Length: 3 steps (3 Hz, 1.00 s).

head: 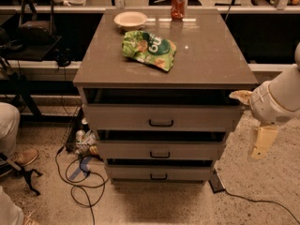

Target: Open bottom drawer

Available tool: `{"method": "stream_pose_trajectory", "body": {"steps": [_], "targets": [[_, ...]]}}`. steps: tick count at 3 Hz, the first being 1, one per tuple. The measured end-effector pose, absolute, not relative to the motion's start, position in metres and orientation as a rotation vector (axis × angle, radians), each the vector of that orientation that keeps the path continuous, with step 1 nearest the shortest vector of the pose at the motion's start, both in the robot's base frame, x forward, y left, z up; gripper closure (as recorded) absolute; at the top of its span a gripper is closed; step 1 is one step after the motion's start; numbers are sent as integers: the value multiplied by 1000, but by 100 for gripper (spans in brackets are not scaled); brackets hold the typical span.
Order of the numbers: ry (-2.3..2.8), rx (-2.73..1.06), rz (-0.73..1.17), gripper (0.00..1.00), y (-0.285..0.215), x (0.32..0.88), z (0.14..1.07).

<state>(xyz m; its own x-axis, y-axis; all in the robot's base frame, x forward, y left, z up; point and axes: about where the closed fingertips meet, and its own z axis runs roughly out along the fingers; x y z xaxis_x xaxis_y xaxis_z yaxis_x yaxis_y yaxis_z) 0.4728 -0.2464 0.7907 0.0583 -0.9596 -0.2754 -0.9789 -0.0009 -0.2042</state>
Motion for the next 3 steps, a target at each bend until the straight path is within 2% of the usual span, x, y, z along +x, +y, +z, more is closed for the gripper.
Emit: {"method": "stream_pose_trajectory", "body": {"steps": [1,3], "targets": [[2015,-1982,66,0,-259,472,753],[2163,-1934,124,0,-291,465,589]]}}
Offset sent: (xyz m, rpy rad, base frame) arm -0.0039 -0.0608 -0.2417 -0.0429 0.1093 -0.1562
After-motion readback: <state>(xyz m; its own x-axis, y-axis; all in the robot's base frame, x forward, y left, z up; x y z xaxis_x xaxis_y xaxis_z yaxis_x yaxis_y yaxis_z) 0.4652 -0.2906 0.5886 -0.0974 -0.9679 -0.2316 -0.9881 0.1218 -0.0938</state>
